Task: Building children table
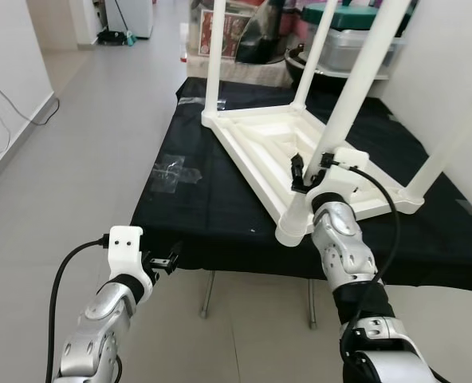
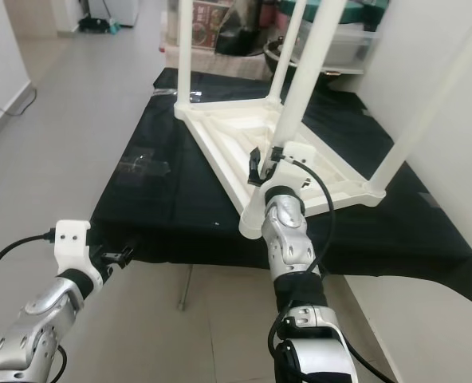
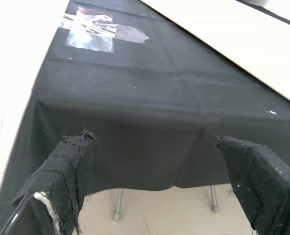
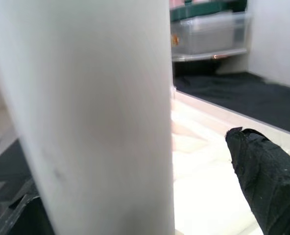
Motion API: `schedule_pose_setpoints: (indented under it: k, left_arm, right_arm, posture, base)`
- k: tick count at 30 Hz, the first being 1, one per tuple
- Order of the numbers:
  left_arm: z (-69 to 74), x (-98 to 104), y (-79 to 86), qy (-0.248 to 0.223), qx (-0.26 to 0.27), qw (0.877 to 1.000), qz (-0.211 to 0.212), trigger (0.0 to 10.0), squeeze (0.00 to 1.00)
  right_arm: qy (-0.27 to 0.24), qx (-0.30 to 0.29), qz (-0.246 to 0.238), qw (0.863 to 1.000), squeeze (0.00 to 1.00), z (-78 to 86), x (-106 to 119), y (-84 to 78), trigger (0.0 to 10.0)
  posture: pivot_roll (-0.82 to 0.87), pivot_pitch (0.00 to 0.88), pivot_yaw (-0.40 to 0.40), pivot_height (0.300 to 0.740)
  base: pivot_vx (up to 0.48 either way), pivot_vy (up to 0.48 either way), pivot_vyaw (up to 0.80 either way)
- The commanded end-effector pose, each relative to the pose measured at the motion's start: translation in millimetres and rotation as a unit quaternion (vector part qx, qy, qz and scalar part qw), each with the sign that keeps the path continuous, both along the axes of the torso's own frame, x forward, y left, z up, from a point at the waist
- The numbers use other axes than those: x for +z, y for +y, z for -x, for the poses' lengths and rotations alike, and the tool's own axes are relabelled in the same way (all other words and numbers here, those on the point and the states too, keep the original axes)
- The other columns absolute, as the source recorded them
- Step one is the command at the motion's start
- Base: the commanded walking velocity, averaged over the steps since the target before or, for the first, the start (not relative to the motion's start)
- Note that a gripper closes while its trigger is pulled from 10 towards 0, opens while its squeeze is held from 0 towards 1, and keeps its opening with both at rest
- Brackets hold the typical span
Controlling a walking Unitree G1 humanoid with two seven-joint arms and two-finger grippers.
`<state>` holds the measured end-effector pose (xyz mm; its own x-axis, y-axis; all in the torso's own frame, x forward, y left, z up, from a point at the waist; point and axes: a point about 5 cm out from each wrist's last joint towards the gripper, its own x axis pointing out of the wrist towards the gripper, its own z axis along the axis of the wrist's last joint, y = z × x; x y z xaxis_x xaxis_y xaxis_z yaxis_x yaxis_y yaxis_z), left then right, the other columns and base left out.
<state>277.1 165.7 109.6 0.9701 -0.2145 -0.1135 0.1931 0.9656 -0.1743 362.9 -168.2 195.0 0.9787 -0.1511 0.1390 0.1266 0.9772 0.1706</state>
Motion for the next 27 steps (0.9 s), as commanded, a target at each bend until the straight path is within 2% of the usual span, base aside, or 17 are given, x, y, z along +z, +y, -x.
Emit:
schedule_pose_setpoints:
  k: [1, 7, 9, 10, 12, 13, 14, 15, 17, 19, 21, 24, 25, 26, 27]
  left_arm:
    - [0.6, -1, 0.1, -0.001, -0.001, 1.0, 0.005, 10.0, 0.0]
    - [2.0, -1, 1.6, -0.001, 0.001, 1.0, 0.004, 10.0, 0.0]
    - [3.1, 0, 2.8, -0.005, 0.003, 1.0, 0.004, 10.0, 0.0]
    - [3.1, 0, 2.8, -0.005, 0.003, 1.0, 0.004, 10.0, 0.0]
    - [4.2, 1, 4.0, -0.006, 0.006, 1.0, 0.005, 10.0, 0.0]
    - [4.2, 1, 4.0, -0.006, 0.006, 1.0, 0.005, 10.0, 0.0]
    - [4.5, 1, 4.5, -0.007, 0.007, 1.0, 0.006, 10.0, 0.0]
    - [4.5, 1, 4.5, -0.007, 0.007, 1.0, 0.006, 10.0, 0.0]
    - [6.3, 5, 7.7, -0.016, 0.015, 1.0, -0.002, 10.0, 0.0]
    - [7.4, 7, 9.7, -0.022, 0.02, 1.0, -0.005, 10.0, 0.0]
    - [10.5, 11, 13.9, -0.03, 0.032, 0.999, -0.006, 10.0, 0.0]
    - [19.6, 18, 12.2, -0.048, 0.029, 0.998, -0.011, 10.0, 0.0]
    - [22.7, 20, 10.4, -0.054, 0.024, 0.998, -0.013, 10.0, 0.0]
    - [22.7, 20, 10.4, -0.054, 0.024, 0.998, -0.013, 10.0, 0.0]
    - [24.5, 21, 9.3, -0.058, 0.022, 0.998, -0.014, 10.0, 0.0]
  right_arm:
    - [0.003, -0.01, -0.003, 1.0, 1.0, 6.6, -1, -7.1, 10.0]
    - [-0.009, 0.011, 0.0, 1.0, 1.0, 22.8, 0, 0.3, 10.0]
    - [-0.034, 0.08, -0.019, 0.996, 1.0, 42.2, 3, 16.7, 10.0]
    - [-0.034, 0.08, -0.019, 0.996, 1.0, 42.2, 3, 16.7, 10.0]
    - [-0.046, 0.146, -0.026, 0.988, 1.0, 60.7, 3, 27.7, 10.0]
    - [-0.046, 0.146, -0.026, 0.988, 1.0, 60.7, 3, 27.7, 10.0]
    - [-0.045, 0.166, -0.023, 0.985, 1.0, 68.3, 2, 30.3, 10.0]
    - [-0.045, 0.166, -0.023, 0.985, 1.0, 68.3, 2, 30.3, 10.0]
    - [-0.021, 0.148, 0.013, 0.989, 1.0, 85.7, -10, 18.5, 10.0]
    - [-0.009, 0.133, 0.026, 0.991, 1.0, 91.2, -16, 12.2, 10.0]
    - [0.012, 0.093, 0.058, 0.994, 1.0, 99.2, -26, 1.3, 10.0]
    - [0.028, -0.006, 0.081, 0.996, 1.0, 106.9, -28, -17.4, 10.0]
    - [0.032, -0.039, 0.08, 0.996, 0.79, 109.6, -28, -24.1, 10.0]
    - [0.032, -0.039, 0.08, 0.996, 0.79, 109.6, -28, -24.1, 10.0]
    - [0.036, -0.055, 0.078, 0.995, 0.59, 112.5, -28, -27.5, 10.0]
  posture:
    - [0.11, 0.0, -0.091, 0.74]
    - [0.09, 0.0, -0.087, 0.74]
    - [0.08, 0.0, -0.081, 0.74]
    - [0.08, 0.0, -0.081, 0.74]
    - [0.07, 0.0, -0.072, 0.74]
    - [0.07, 0.0, -0.072, 0.74]
    - [0.07, 0.0, -0.072, 0.74]
    - [0.07, 0.0, -0.072, 0.74]
    - [0.07, 0.0, -0.073, 0.74]
    - [0.06, 0.0, -0.074, 0.74]
    - [0.06, 0.0, -0.075, 0.74]
    - [0.06, 0.0, -0.074, 0.74]
    - [0.06, 0.0, -0.071, 0.74]
    - [0.06, 0.0, -0.071, 0.74]
    - [0.06, 0.0, -0.071, 0.74]
  base:
    - [0.0, 0.0, 0.0]
    - [0.0, 0.0, 0.0]
    - [0.0, 0.0, 0.0]
    - [0.0, 0.0, 0.0]
    - [0.0, 0.0, 0.0]
    - [0.0, 0.0, 0.0]
    - [0.0, 0.0, 0.0]
    - [0.0, 0.0, 0.0]
    - [0.0, 0.0, 0.0]
    - [0.0, 0.0, 0.0]
    - [0.0, 0.0, 0.0]
    - [0.0, 0.0, 0.0]
    - [0.0, 0.0, 0.0]
    - [0.0, 0.0, 0.0]
    - [0.0, 0.0, 0.0]
